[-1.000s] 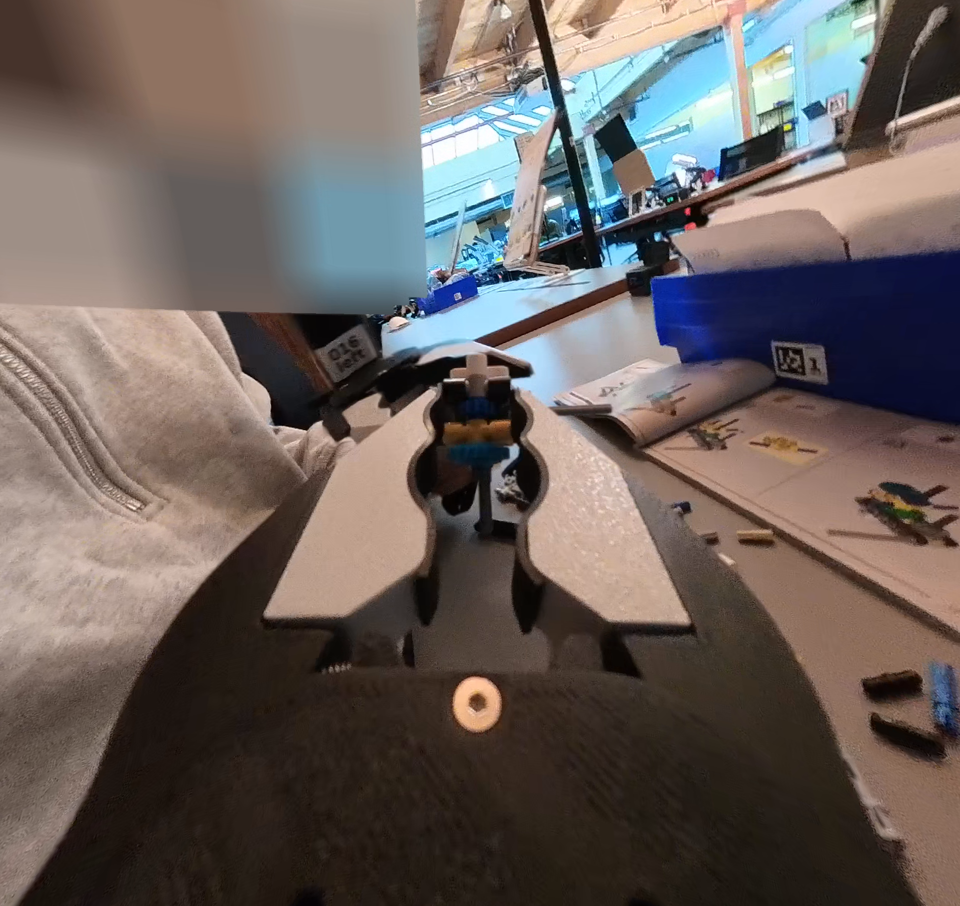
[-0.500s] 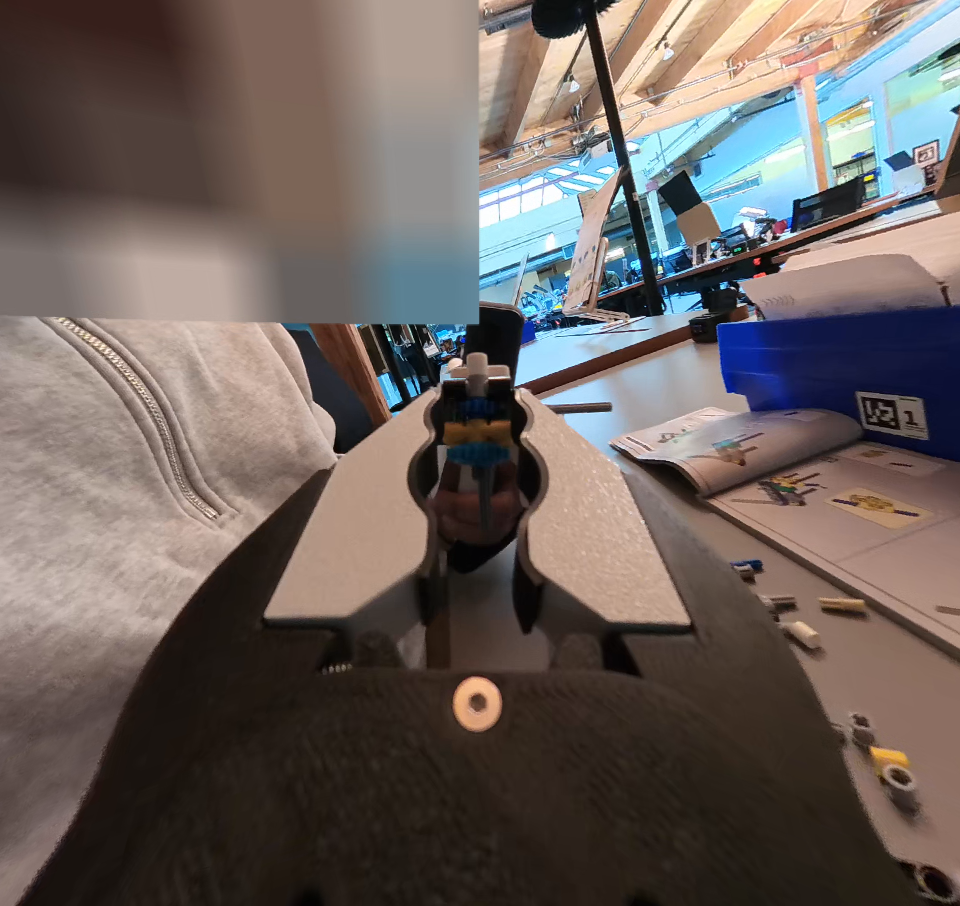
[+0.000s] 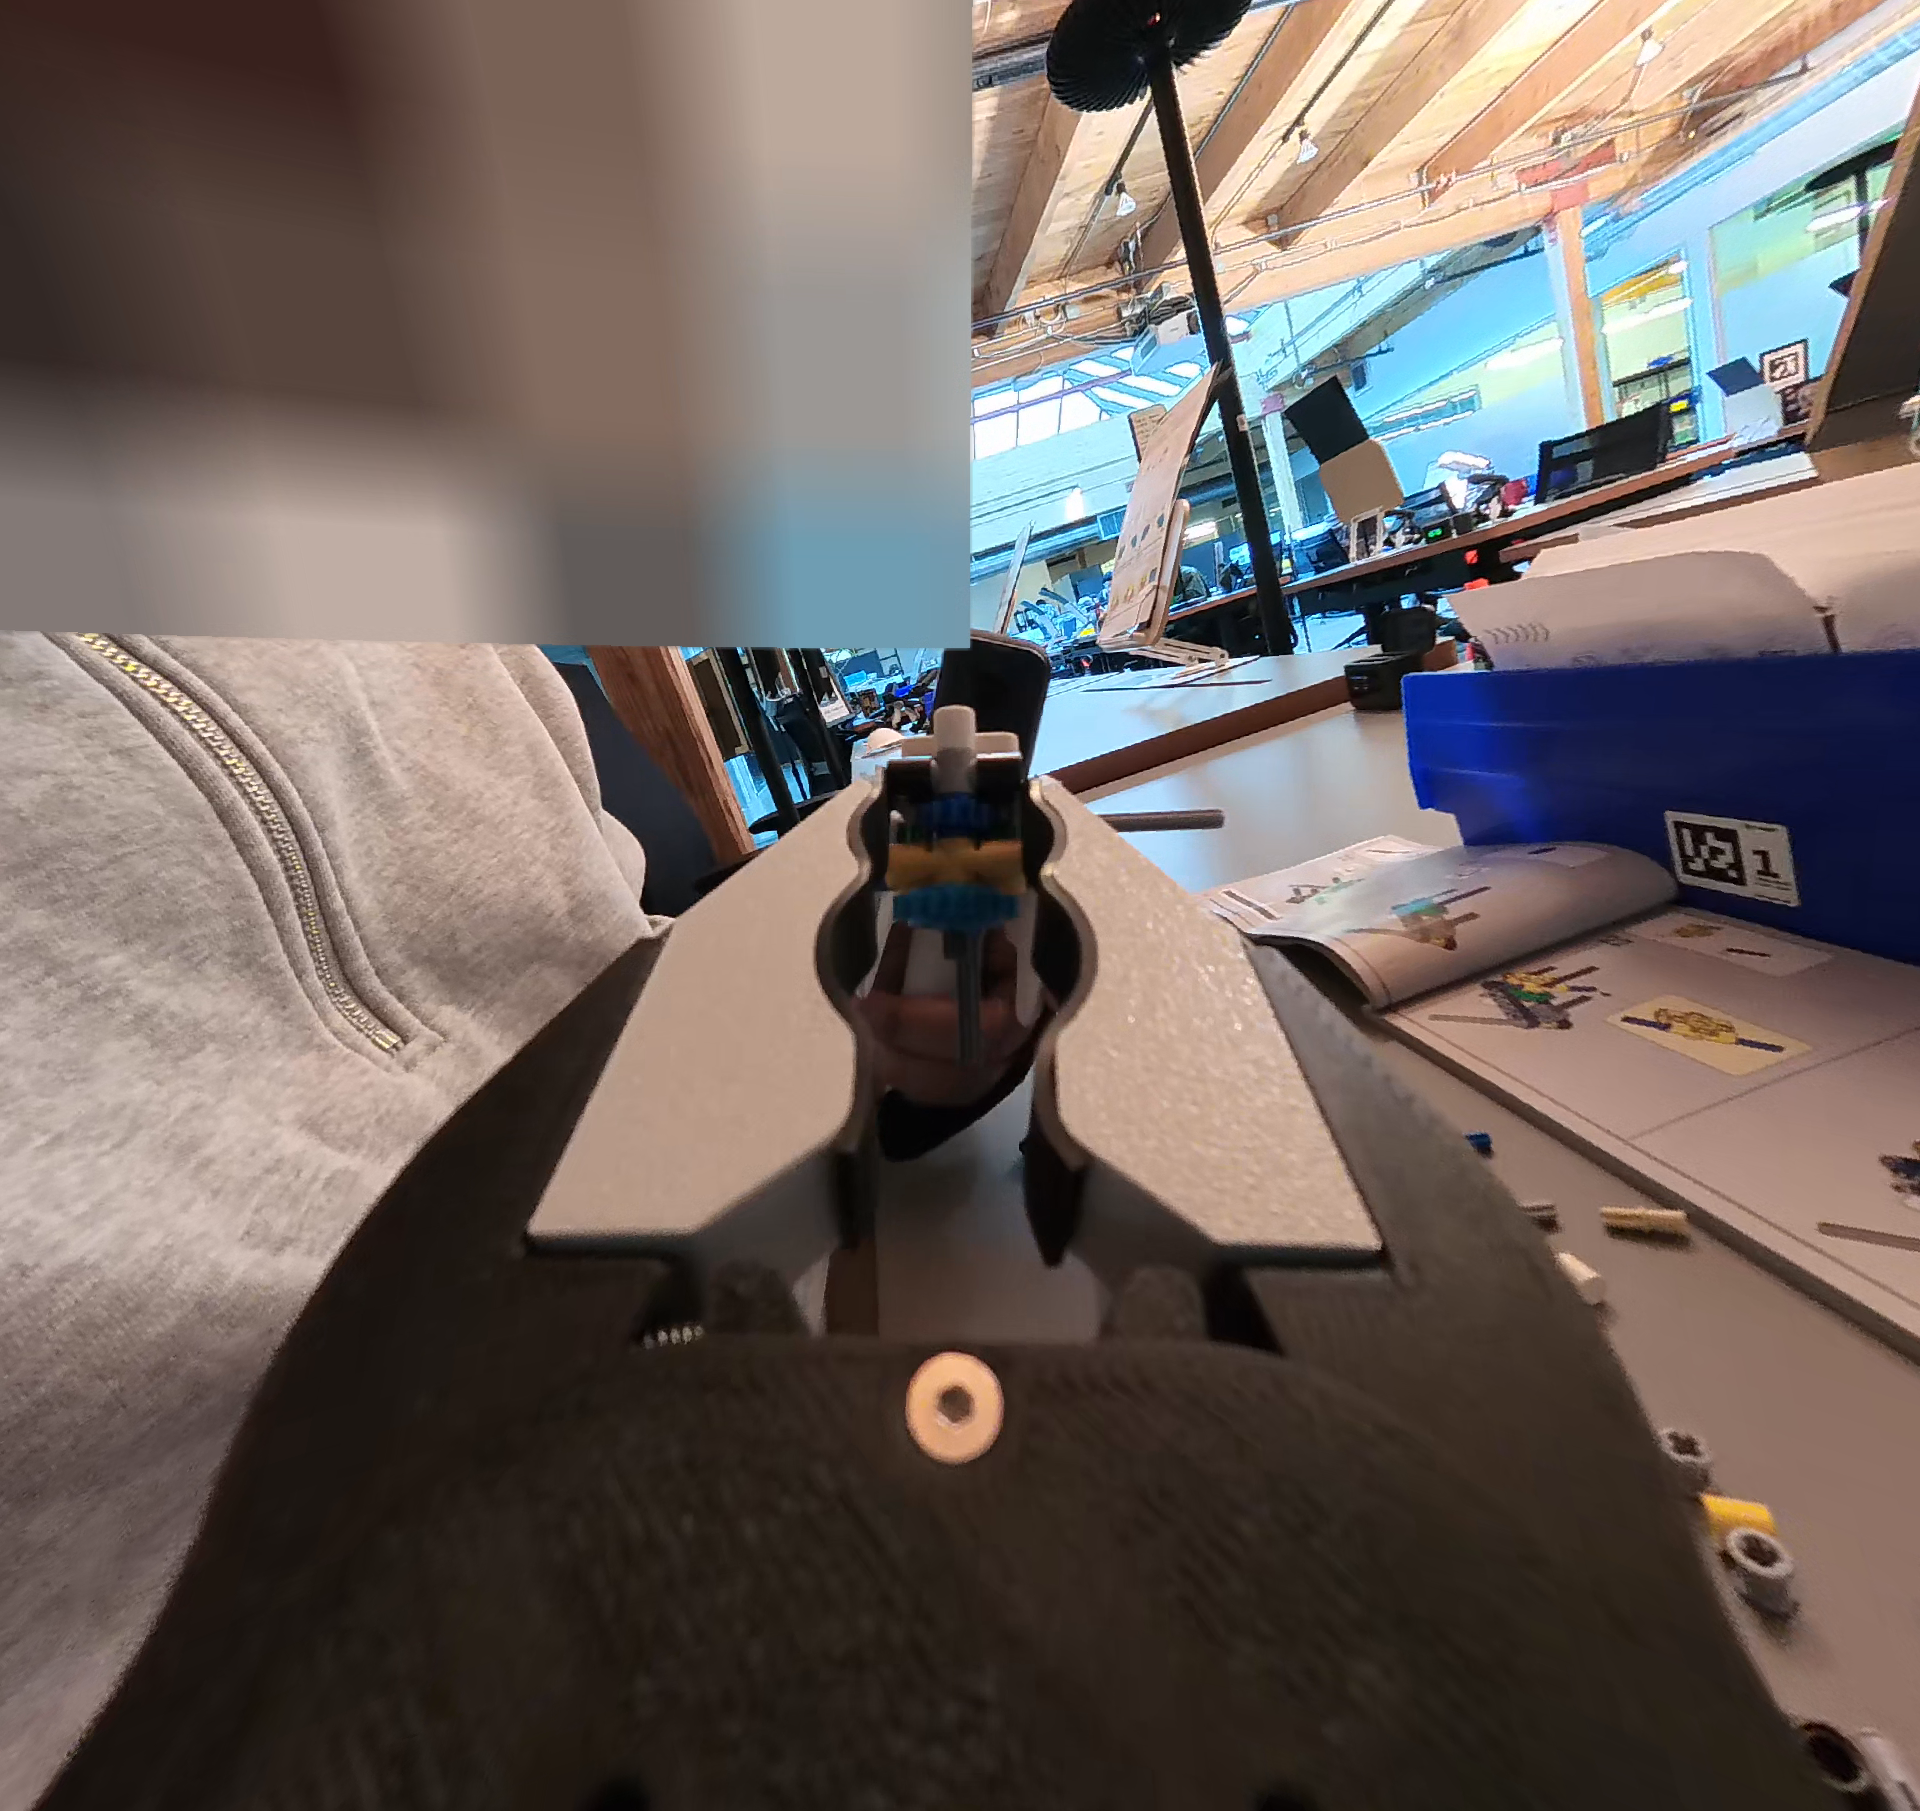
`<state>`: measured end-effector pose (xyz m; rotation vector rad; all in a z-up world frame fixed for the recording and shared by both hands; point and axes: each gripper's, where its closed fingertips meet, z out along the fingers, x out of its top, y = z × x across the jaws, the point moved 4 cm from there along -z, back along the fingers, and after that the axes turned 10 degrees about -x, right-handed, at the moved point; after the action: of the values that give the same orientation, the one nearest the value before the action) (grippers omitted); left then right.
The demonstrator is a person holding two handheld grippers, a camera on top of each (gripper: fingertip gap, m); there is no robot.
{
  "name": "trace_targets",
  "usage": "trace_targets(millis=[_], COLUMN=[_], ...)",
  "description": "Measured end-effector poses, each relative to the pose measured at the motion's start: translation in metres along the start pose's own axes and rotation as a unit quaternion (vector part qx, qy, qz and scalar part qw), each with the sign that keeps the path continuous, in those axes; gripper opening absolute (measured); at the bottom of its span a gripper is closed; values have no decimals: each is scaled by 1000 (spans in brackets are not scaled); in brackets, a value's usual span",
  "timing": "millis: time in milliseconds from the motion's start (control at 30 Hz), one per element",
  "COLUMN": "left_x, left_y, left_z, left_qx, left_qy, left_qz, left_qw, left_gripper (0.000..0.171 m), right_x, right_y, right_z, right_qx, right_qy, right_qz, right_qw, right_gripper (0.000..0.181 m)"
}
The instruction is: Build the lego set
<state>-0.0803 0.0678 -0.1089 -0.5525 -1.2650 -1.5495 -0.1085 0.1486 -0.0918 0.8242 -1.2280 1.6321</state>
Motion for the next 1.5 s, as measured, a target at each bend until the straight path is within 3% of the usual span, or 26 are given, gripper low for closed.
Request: trace_targets(millis=[200, 367, 533, 633, 767, 933, 1000, 1133, 1233, 1500], left_x=[-1, 7, 24, 12, -22, -38, -40, -39, -36, -2], left_y=[0, -10, -11, -9, -16, -16, -13, -14, -19, -19], left_z=[0, -10, -25, -20, -10, -4, -4, -5, -8, -11], left_qx=[0, 41, 58, 36, 58, 63, 46, 36, 43, -14], left_qy=[-5, 3, 13, -62, -196, -238, -239, -235, -212, -14], left_qz=[6, 25, 54, 28, 14, 22, 11, -15, -37, -145], left_qw=[1000, 999, 997, 997, 979, 969, 970, 971, 976, 989], left_gripper=[36, 49, 50, 51, 60, 45, 31, 30, 30, 29], right_x=[0, 1, -10, -22, -35, -45, -47, -45, -33, 16], right_y=[0, 4, 20, 27, 25, 17, 16, 16, 22, 52], right_z=[0, -3, -5, -7, -5, -3, -2, 0, 0, -24], right_qx=[1, -9, -42, -36, -3, 12, 17, 20, 9, -94], right_qy=[4, 1, -69, -127, -176, -219, -228, -219, -172, 1], right_qz=[1, 1, 5, 50, 114, 106, 109, 115, 122, 79], right_qw=[1000, 1000, 997, 990, 978, 970, 967, 969, 978, 992], right_gripper=[23, 23, 23, 23, 23, 23, 23, 24, 41, 51])
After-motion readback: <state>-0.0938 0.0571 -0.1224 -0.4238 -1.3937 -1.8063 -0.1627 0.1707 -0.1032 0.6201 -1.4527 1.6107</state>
